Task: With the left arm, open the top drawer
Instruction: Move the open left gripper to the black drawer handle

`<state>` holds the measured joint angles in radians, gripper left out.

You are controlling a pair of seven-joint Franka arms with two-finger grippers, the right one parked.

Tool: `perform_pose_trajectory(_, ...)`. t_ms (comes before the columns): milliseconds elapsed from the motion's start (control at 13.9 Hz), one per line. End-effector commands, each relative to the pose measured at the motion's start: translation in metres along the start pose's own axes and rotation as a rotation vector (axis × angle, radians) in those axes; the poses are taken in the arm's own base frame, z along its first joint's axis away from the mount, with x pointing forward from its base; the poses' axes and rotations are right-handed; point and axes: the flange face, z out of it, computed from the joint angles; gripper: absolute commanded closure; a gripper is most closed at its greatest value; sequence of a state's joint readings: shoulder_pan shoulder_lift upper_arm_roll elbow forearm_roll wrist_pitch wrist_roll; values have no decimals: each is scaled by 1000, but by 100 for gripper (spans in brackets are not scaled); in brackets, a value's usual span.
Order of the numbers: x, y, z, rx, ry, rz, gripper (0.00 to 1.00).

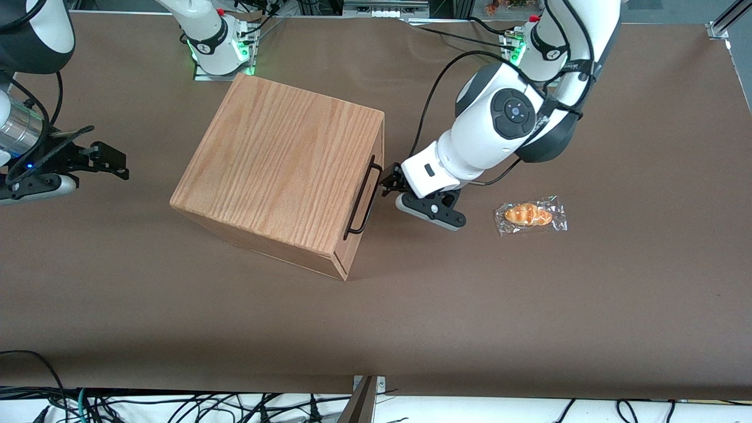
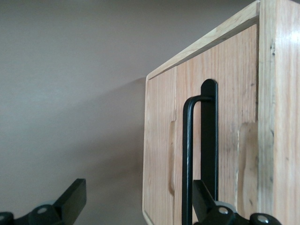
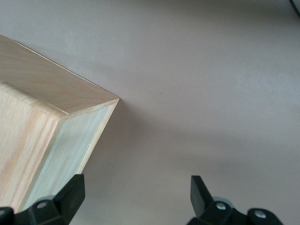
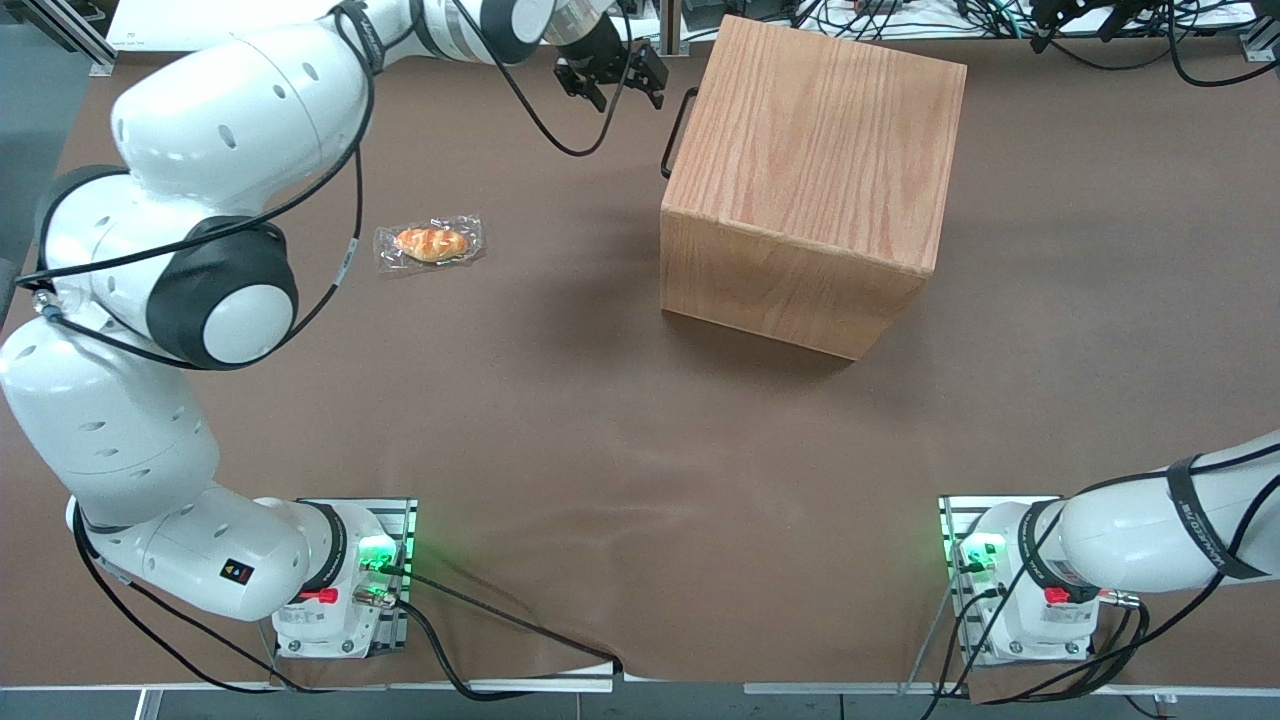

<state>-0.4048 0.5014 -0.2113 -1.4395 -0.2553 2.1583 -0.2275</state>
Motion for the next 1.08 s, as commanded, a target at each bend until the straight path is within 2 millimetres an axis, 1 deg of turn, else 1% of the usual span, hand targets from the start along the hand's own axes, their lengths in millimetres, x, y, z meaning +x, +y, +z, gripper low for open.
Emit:
perform_pose_trajectory(0, 4, 20, 18, -25, 26, -9, 0)
perform_pose_trajectory(287, -2, 31, 26, -11, 21, -1, 0)
perform_pose_trajectory(503, -3, 28, 28, 29, 27, 25, 0)
perform_pose_trajectory(646, -3, 26, 38, 33, 14, 23, 0)
perform_pose_trajectory(790, -2, 24, 43, 31, 26, 21, 0)
perform_pose_trajectory(933, -2, 20, 56, 33, 18, 19, 0)
perform_pose_trajectory(1005, -1, 18, 56, 36, 18, 18, 0)
